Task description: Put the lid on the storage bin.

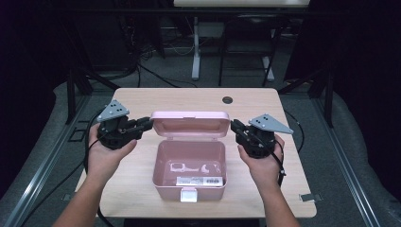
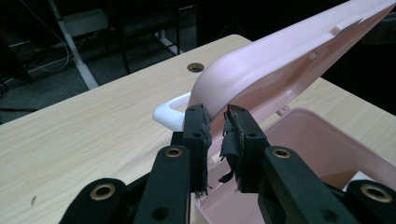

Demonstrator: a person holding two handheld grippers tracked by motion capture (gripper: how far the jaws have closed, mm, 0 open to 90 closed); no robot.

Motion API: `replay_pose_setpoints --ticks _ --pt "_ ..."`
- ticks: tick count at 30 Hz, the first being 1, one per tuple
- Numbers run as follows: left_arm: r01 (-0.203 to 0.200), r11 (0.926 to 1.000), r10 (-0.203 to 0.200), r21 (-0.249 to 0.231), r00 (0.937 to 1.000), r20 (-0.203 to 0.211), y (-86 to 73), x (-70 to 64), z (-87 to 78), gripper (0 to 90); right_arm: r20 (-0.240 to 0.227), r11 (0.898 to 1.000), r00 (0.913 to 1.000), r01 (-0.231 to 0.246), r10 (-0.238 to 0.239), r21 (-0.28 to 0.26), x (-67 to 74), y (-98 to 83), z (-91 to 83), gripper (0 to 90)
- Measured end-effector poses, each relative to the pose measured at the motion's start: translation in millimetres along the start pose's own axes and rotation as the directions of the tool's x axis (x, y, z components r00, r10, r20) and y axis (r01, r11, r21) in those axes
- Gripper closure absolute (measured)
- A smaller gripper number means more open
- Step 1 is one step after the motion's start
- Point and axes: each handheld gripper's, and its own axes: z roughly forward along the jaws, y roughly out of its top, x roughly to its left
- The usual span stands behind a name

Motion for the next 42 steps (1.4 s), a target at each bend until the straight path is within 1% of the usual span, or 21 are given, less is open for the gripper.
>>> replay_pose_setpoints --ticks 4,10,27,37,38,42 --pt "-0.004 1.0 0.004 -0.002 1.0 0.001 -2.2 -2.0 -1.9 77.9 -0.008 1.0 0.9999 -0.006 0.006 0.001 -1.2 0.2 -0.5 80.8" --pt "0.001 1.0 -0.001 -0.007 0.9999 0.011 -5.8 -2.4 -3.9 77.8 -0.017 1.0 0.9998 -0.008 0.008 0.001 -1.9 0.7 -1.5 80.6" --pt "-0.009 1.0 0.009 0.004 0.9997 0.022 -13.1 -5.9 -8.4 77.7 -0.028 1.0 0.9996 -0.008 0.009 0.008 -0.5 2.0 -3.2 79.5" --pt "-0.003 1.0 0.003 -0.004 0.9995 0.03 -18.9 -7.8 -13.6 77.0 -0.039 1.0 0.999 -0.018 0.019 0.015 -2.8 2.2 -3.5 77.6" --pt "-0.003 1.0 0.003 -0.008 0.9993 0.038 -19.6 -8.3 -13.8 77.2 -0.04 1.0 0.999 -0.019 0.019 0.014 -3.0 2.3 -3.5 77.6" --pt "-0.013 0.9999 0.013 -0.01 0.999 0.043 -20.0 -12.0 -14.7 77.1 -0.055 1.0 0.9981 -0.027 0.028 0.01 -3.4 2.7 -4.4 77.6"
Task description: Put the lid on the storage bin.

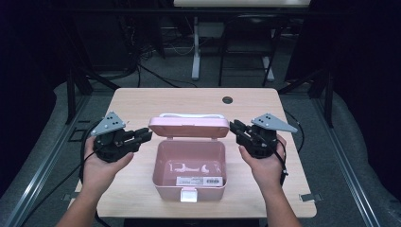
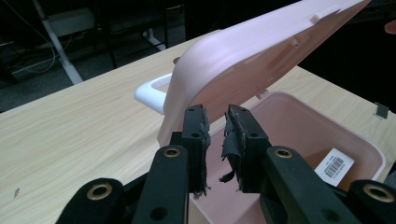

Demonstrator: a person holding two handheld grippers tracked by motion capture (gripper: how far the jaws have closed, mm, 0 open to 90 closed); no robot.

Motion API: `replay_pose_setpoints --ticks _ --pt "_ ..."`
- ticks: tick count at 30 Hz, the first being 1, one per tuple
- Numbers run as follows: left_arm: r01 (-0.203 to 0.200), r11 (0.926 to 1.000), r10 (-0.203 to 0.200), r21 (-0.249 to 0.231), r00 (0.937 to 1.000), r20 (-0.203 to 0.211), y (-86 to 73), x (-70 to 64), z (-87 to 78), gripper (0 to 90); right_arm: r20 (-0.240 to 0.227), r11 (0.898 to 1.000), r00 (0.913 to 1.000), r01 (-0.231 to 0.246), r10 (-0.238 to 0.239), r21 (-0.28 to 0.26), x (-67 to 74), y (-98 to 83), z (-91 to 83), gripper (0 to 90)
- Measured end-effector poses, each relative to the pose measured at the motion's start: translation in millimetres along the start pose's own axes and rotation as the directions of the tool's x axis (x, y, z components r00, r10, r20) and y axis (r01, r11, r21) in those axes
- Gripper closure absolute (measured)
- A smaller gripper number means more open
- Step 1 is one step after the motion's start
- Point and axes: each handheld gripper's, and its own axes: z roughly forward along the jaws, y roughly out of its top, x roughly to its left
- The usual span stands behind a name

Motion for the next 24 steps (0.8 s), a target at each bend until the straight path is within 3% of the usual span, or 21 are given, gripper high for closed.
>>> replay_pose_setpoints --ticks 8,13,24 --pt "-0.008 1.0 0.008 -0.005 0.9979 -0.065 -3.7 0.9 -4.2 70.6 -0.001 1.0 1.0 0.003 -0.003 -0.005 1.2 0.4 -1.7 77.7" --pt "-0.012 0.9999 0.012 -0.001 0.9979 -0.063 -2.1 2.4 -1.3 67.6 -0.001 1.0 1.0 0.005 -0.005 -0.008 2.6 0.5 -4.7 77.6" --pt "-0.024 0.9997 0.024 -0.003 0.9983 -0.053 -2.2 -2.2 0.9 70.1 0.001 1.0 0.9999 0.012 -0.012 -0.01 3.5 0.3 -9.5 76.9"
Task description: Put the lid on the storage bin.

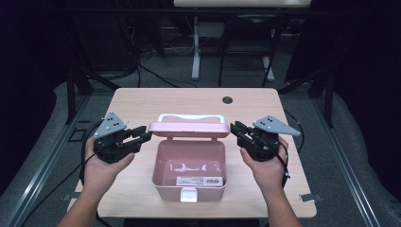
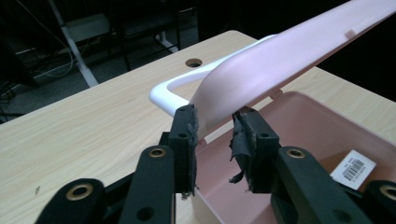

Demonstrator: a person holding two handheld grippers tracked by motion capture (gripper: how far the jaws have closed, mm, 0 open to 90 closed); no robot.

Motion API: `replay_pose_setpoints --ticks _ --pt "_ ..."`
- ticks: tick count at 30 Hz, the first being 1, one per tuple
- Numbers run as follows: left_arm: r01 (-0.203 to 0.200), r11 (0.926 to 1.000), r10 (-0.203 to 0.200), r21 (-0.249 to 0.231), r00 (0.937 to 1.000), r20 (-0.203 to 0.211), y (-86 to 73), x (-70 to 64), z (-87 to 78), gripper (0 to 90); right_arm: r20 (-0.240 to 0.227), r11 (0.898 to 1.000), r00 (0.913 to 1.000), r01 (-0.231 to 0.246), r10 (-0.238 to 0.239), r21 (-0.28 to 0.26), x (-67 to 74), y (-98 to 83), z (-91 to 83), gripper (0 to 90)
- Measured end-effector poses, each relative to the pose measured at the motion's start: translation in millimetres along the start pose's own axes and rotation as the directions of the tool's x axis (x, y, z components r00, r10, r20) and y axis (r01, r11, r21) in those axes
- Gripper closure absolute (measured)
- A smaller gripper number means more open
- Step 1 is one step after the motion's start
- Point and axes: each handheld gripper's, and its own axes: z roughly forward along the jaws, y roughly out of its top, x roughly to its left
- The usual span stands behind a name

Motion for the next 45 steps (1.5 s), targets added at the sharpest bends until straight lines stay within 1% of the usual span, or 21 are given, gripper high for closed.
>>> replay_pose_setpoints --ticks 4,8,13,14,15,22,45 --pt "-0.011 0.9998 0.01 0.015 0.9999 0.014 -3.3 -5.4 -0.5 71.9 0.001 1.0 1.0 -0.006 0.006 -0.003 -1.4 0.7 -1.8 76.9" --pt "-0.008 0.9998 0.007 0.017 0.9998 0.018 -7.2 -7.1 -2.3 72.2 -0.001 1.0 1.0 -0.007 0.007 -0.005 -1.3 1.4 -3.0 76.9" --pt "-0.013 0.9997 0.013 0.02 0.9997 0.023 -12.1 -9.8 -4.7 72.5 -0.004 1.0 1.0 -0.004 0.004 -0.001 -0.9 1.8 -3.2 76.7" --pt "-0.009 0.9997 0.009 0.021 0.9997 0.024 -12.9 -10.6 -5.2 72.6 -0.006 1.0 1.0 -0.004 0.004 0.002 -0.8 1.8 -2.9 76.6" --pt "-0.013 0.9997 0.013 0.022 0.9996 0.025 -13.4 -10.6 -5.4 72.6 -0.008 1.0 1.0 -0.004 0.004 0.004 -0.7 1.8 -2.8 76.6" --pt "-0.005 0.9996 0.003 0.029 0.999 0.045 -19.3 -12.0 -8.5 72.8 -0.014 1.0 0.9999 -0.003 0.004 0.012 0.2 1.8 -1.8 76.3" --pt "-0.001 0.999 -0.002 0.044 0.9975 0.07 -37.5 -18.3 -13.8 72.7 -0.021 1.0 0.9998 -0.004 0.004 0.014 0.0 1.1 -0.4 75.3"
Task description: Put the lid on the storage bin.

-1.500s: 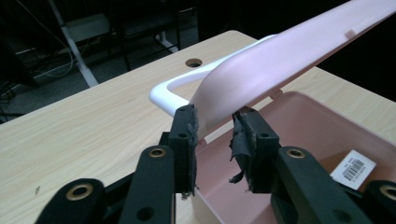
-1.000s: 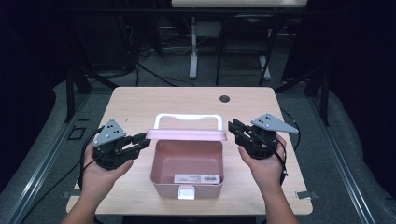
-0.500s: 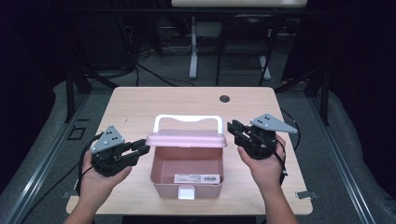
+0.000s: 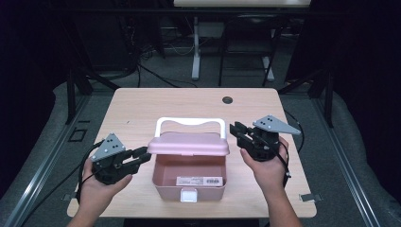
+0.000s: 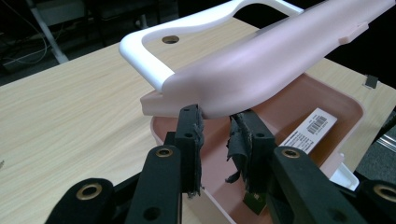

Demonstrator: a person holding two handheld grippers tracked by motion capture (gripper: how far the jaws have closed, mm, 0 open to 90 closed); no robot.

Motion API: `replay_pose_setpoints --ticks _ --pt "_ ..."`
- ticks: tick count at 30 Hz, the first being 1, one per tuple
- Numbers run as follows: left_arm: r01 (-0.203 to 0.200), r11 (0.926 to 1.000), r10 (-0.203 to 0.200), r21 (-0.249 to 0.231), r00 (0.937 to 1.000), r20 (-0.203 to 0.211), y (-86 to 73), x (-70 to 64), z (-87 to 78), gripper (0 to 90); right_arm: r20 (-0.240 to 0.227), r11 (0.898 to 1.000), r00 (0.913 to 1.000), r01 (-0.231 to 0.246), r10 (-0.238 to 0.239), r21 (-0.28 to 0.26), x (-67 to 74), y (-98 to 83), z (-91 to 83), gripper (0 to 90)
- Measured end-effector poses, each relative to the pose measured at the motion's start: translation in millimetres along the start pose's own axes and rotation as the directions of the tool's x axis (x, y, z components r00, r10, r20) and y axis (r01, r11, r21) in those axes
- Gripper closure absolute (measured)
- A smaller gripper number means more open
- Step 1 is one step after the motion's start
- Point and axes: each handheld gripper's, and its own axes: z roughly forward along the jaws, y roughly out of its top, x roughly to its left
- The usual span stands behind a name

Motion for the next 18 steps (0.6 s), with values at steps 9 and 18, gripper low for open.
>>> replay_pose_setpoints --ticks 9,18 --pt "0.002 1.0 -0.002 0.007 1.0 0.007 -5.8 -1.9 -0.6 72.8 -0.002 1.0 1.0 -0.003 0.003 0.005 0.0 -0.7 0.9 75.1" --pt "0.013 0.9997 -0.013 0.018 0.9997 0.022 -12.9 -2.6 -0.8 73.0 -0.005 1.0 1.0 -0.001 0.001 0.007 0.6 -1.2 1.7 74.7"
